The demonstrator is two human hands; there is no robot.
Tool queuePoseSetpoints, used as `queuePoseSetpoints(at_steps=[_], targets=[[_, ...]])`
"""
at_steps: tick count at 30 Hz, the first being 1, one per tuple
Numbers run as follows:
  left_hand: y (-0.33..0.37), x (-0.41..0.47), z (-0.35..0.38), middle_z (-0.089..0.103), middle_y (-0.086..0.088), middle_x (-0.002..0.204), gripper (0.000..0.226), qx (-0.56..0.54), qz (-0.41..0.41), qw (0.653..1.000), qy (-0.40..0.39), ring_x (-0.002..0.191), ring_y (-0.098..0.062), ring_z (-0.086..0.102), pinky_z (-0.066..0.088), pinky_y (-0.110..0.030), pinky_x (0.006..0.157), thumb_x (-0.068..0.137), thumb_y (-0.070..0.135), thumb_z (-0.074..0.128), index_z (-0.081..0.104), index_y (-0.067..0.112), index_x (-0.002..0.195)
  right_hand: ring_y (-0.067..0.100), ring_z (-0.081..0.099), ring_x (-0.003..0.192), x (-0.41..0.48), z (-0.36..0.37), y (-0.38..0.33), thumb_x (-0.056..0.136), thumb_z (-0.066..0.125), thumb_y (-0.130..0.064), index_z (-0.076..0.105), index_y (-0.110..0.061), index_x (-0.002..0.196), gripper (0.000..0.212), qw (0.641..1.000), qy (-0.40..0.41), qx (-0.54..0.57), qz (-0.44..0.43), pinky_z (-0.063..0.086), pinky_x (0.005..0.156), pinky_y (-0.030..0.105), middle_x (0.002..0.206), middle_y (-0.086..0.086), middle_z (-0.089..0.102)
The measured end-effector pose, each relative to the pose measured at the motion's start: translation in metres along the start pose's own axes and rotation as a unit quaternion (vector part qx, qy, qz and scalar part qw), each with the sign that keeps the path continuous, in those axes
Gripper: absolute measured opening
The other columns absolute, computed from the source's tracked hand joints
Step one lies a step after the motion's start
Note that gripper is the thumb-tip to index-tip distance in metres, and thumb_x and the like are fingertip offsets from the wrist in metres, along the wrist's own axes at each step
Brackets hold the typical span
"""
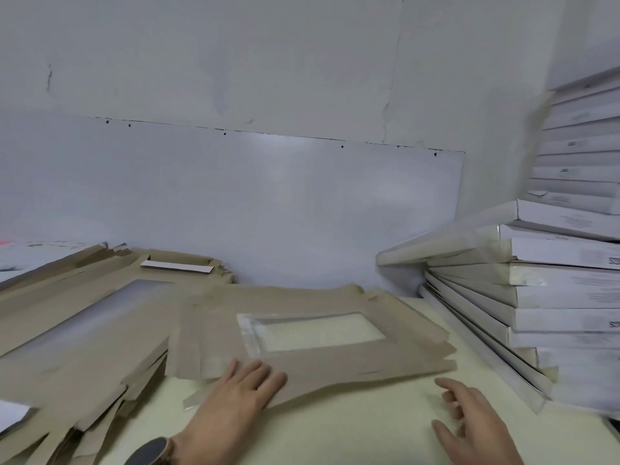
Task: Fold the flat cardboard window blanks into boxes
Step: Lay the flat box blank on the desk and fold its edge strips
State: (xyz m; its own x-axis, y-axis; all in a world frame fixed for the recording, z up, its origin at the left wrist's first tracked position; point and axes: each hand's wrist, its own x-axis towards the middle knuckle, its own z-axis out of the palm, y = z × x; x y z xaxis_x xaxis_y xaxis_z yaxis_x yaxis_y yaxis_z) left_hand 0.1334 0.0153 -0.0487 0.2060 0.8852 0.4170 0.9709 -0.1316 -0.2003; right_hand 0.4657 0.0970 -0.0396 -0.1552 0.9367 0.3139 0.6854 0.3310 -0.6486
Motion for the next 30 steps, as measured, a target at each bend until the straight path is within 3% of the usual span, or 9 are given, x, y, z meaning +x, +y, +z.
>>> queuePoseSetpoints(at_steps=[4,7,11,14,16,19,21,25,30], targets=[[-0.003,-0.011,0.002,0.070,0.019,0.102,0.051,-0.003,0.015,0.998,-0.061,0.100,0.001,0.066,0.055,-0.027,0.079,0.074,0.022,0.037,0.071,0.040,0.107,0.015,0.030,0.116,0.019,0.003,0.007,0.081,0.067,-0.029,0.030,-0.035,0.142,0.072,0.984,0.005,-0.164,-0.063,0.033,0.095,0.025,0.129,-0.007,0.035],[-0.008,-0.020,0.001,0.068,0.021,0.110,0.051,-0.030,0.029,0.995,-0.085,0.106,0.006,0.062,0.054,-0.024,0.083,0.076,0.021,0.037,0.067,0.042,0.112,0.014,0.014,0.137,0.028,0.004,0.013,0.084,0.055,-0.042,0.009,-0.038,0.148,0.079,0.962,-0.041,-0.265,-0.054,0.026,0.108,0.026,0.152,-0.008,0.012],[-0.013,-0.029,-0.007,0.064,0.021,0.117,0.045,-0.046,0.062,0.990,-0.118,0.114,0.006,0.057,0.046,-0.022,0.094,0.086,0.029,0.035,0.065,0.040,0.118,0.014,0.002,0.145,0.037,0.008,0.017,0.079,0.049,-0.029,0.005,-0.037,0.149,0.083,0.949,-0.085,-0.297,-0.064,0.020,0.114,0.031,0.157,-0.010,-0.001],[-0.014,-0.032,-0.002,0.063,0.021,0.118,0.055,-0.031,0.082,0.991,-0.097,0.116,0.006,0.055,0.037,-0.023,0.101,0.102,0.021,0.016,0.066,0.037,0.118,0.011,0.000,0.148,0.042,0.011,0.021,0.076,0.043,-0.019,0.010,-0.036,0.150,0.083,0.936,-0.119,-0.323,-0.078,0.015,0.115,0.029,0.158,-0.011,0.005],[-0.014,-0.033,0.003,0.063,0.022,0.117,0.066,0.000,0.088,0.994,-0.063,0.115,0.007,0.055,0.035,-0.023,0.101,0.105,0.021,0.005,0.067,0.038,0.115,0.011,0.016,0.146,0.041,0.009,0.024,0.077,0.041,-0.018,0.026,-0.035,0.145,0.072,0.931,-0.145,-0.324,-0.082,0.020,0.112,0.024,0.153,-0.010,0.024],[-0.019,-0.034,-0.001,0.062,0.026,0.116,0.055,-0.065,0.070,0.990,-0.100,0.114,0.010,0.053,0.041,-0.019,0.099,0.101,0.018,0.018,0.065,0.043,0.116,0.010,0.048,0.116,0.036,0.005,0.029,0.074,0.038,-0.017,0.046,-0.036,0.107,0.039,0.940,-0.159,-0.293,-0.074,0.039,0.094,0.022,0.116,-0.012,0.049],[-0.023,-0.033,-0.006,0.057,0.030,0.120,0.045,-0.121,0.071,0.980,-0.138,0.116,0.016,0.047,0.040,-0.010,0.099,0.092,0.025,0.033,0.060,0.049,0.118,0.011,0.046,0.099,0.034,0.003,0.030,0.074,0.038,-0.013,0.041,-0.033,0.095,0.029,0.933,-0.171,-0.306,-0.084,0.041,0.088,0.023,0.108,-0.012,0.050],[-0.035,-0.033,0.015,0.016,0.040,0.142,0.047,-0.201,0.037,0.978,-0.038,0.125,0.024,0.014,0.008,0.007,0.094,0.099,0.032,0.030,0.023,0.055,0.139,0.011,0.042,0.094,0.033,0.001,0.029,0.077,0.040,-0.011,0.048,-0.031,0.096,0.028,0.924,-0.185,-0.317,-0.106,0.041,0.087,0.026,0.108,-0.011,0.054],[-0.048,-0.027,0.010,0.052,0.028,0.128,0.036,-0.234,-0.034,0.966,-0.101,0.115,0.008,0.049,0.037,-0.009,0.093,0.096,0.033,0.038,0.038,0.045,0.130,0.007,0.042,0.077,0.035,-0.008,0.025,0.083,0.043,-0.021,0.056,-0.028,0.096,0.020,0.924,-0.195,-0.294,-0.148,0.039,0.069,0.023,0.078,-0.017,0.046]])
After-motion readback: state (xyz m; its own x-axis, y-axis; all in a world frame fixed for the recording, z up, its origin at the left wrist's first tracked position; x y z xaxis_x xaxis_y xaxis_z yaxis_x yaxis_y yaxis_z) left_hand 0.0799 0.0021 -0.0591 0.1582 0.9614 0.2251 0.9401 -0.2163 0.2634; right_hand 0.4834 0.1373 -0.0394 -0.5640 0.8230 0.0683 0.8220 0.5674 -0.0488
